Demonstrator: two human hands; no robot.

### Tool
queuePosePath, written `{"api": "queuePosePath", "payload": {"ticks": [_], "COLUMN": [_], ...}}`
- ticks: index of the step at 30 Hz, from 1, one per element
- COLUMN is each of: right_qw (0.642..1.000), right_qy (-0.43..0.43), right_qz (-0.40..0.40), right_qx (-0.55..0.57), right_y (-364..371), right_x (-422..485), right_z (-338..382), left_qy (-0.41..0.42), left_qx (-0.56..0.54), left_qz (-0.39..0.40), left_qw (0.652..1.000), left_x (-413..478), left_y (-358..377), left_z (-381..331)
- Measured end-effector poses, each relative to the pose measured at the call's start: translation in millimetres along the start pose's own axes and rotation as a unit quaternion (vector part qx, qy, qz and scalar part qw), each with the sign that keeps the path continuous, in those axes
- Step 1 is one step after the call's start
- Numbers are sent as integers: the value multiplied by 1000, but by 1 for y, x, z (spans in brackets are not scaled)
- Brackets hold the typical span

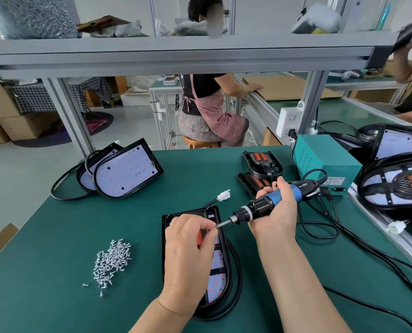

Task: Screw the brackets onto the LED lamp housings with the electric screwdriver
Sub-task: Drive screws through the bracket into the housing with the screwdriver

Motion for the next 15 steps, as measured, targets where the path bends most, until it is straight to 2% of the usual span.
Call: {"api": "queuePosePath", "payload": {"ticks": [3, 5, 7, 10, 12, 15], "right_qw": [1000, 1000, 1000, 999, 999, 996], "right_qy": [-5, -10, -17, -37, -50, -72], "right_qz": [0, -1, -3, 1, 13, 39], "right_qx": [4, 8, 8, 0, -6, -17], "right_y": [-1, -1, -2, 0, 2, 8], "right_x": [1, 2, 5, 8, 7, 5], "right_z": [2, 5, 9, 18, 21, 26], "left_qy": [26, 4, -103, -288, -326, -322], "left_qx": [26, 33, 21, 2, 6, -1], "left_qz": [19, 9, 1, 55, 108, 152], "left_qw": [999, 999, 994, 956, 939, 934], "left_x": [1, 4, 8, 4, 1, 4], "left_y": [-3, -14, -28, -34, -26, -12], "left_z": [-4, 5, 37, 87, 101, 107]}}
Point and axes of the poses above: each hand's wrist, its own x-axis towards the middle knuckle, its own y-axis out of the palm, z = x × y, the point moved 9 cm from there along x, towards the middle knuckle, and after that the axes turned 2 degrees about y, right-handed, at the moved point
